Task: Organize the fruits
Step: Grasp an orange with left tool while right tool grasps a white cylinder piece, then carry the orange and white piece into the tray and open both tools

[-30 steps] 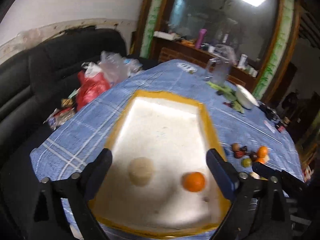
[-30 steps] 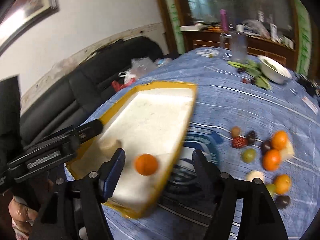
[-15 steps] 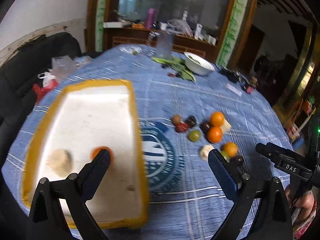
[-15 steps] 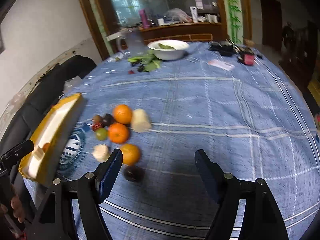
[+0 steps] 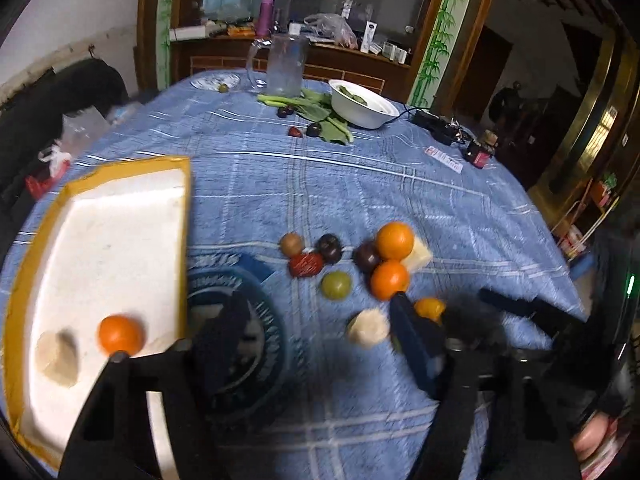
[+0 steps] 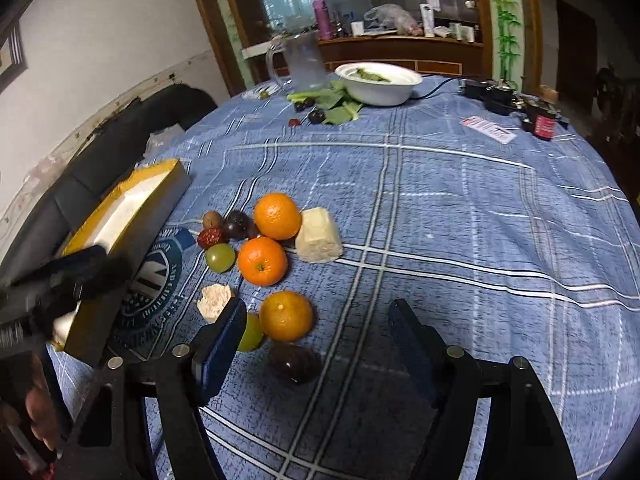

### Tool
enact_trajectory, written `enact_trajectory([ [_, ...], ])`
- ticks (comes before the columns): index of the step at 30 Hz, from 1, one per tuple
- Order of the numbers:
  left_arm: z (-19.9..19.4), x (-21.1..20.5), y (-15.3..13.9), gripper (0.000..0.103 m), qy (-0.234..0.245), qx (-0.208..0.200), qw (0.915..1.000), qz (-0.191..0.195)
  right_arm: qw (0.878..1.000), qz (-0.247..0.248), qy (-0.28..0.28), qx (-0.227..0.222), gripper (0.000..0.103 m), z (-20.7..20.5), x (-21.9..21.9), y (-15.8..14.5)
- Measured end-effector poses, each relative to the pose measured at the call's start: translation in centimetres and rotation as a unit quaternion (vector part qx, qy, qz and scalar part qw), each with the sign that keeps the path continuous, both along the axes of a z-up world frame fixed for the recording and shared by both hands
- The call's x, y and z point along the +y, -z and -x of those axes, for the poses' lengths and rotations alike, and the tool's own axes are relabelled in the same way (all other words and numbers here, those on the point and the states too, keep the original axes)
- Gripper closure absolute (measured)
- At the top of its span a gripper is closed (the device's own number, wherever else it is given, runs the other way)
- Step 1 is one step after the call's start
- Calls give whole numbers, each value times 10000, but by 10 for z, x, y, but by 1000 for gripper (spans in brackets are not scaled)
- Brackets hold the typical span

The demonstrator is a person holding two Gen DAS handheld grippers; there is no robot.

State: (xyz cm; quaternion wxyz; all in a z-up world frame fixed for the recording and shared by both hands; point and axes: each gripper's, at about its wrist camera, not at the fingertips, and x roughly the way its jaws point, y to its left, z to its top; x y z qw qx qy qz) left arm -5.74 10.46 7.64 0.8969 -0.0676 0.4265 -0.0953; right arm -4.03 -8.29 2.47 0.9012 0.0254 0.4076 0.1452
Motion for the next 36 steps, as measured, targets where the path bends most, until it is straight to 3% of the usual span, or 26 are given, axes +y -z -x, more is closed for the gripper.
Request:
enact_trajectory([
  [4,-26,-26,2,35,250,-69,9996,-69,9997,-29,-103,203,44,-9,6,13],
  [10,-69,-67,25,35,829,61,9957,-403,9987,-435,-40,273,44,-24,2,12],
  [14,-85,-75,42,37,1019,266,9930,-543,9989,-421,-4,211,44,-29,-2,9],
  [15,-85,-73,42,42,1086,194,9931,-410,9989,-407,14,217,44,-30,-3,10],
  [17,-85,-70,42,72,1148,247,9929,-190,9989,-396,82,230,44,-33,-6,11],
  [29,-64,-24,19,72,578,136,9962,633,9991,-314,175,244,44,-72,4,9],
  [31,-55,-8,10,72,398,34,9970,663,9990,-288,168,314,49,-79,9,14],
  [32,-51,-3,7,72,326,-6,9974,645,9988,-329,179,324,62,-81,10,16],
  [33,-46,4,4,72,219,-61,9979,613,9984,-399,155,369,67,-83,10,17],
  [36,-33,31,-1,71,-150,-180,9977,634,9974,-556,152,437,67,-83,7,17],
])
